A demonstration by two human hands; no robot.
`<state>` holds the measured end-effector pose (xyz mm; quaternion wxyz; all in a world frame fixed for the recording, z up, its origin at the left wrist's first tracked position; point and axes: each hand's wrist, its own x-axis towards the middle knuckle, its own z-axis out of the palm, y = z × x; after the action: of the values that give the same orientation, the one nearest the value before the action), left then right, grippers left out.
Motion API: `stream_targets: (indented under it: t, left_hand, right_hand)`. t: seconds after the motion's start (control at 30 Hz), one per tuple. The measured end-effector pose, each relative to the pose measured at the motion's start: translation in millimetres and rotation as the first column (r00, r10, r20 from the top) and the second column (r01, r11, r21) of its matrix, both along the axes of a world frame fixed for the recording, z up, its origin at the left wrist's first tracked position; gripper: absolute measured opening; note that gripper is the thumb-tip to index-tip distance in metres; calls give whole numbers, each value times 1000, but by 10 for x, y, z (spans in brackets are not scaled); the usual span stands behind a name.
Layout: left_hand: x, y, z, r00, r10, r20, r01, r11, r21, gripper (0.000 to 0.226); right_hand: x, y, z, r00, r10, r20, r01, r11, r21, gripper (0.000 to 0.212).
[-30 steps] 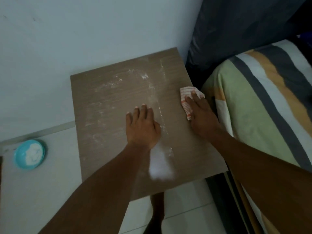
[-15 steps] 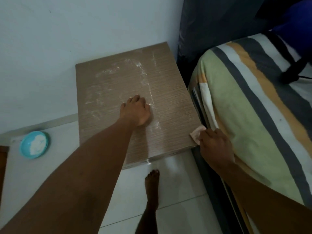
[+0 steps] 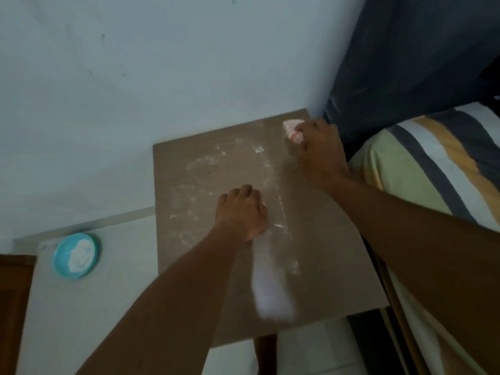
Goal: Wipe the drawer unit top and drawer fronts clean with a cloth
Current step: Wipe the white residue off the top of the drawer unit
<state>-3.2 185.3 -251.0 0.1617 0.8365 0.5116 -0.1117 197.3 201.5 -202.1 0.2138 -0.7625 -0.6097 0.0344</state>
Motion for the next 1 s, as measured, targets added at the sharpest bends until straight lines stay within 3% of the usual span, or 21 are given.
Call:
stream_targets:
  t: [0.2,0.33,0.73,1.0]
  left_hand:
    - [-152,256,-53,991,-126,45,123,990,73,54]
    - [-235,301,-148,980,-122,157,105,988,117,51]
    - [-361,226,-278,955,-87,282,68,995,79,51]
    - [-359,78,-267,988,-125,87,123,992,35,62]
  right_hand:
    - [-81,1061,-287,996,-36,-85,24,990,-138,43]
    - [-229,1253,-574,984,81,-158,-113,972,-206,47]
    - [-173,1048,-1063,957,291,6,-272,901,-338,59]
    - [-215,198,-1045,939,342,-14,-327,884,-333,56]
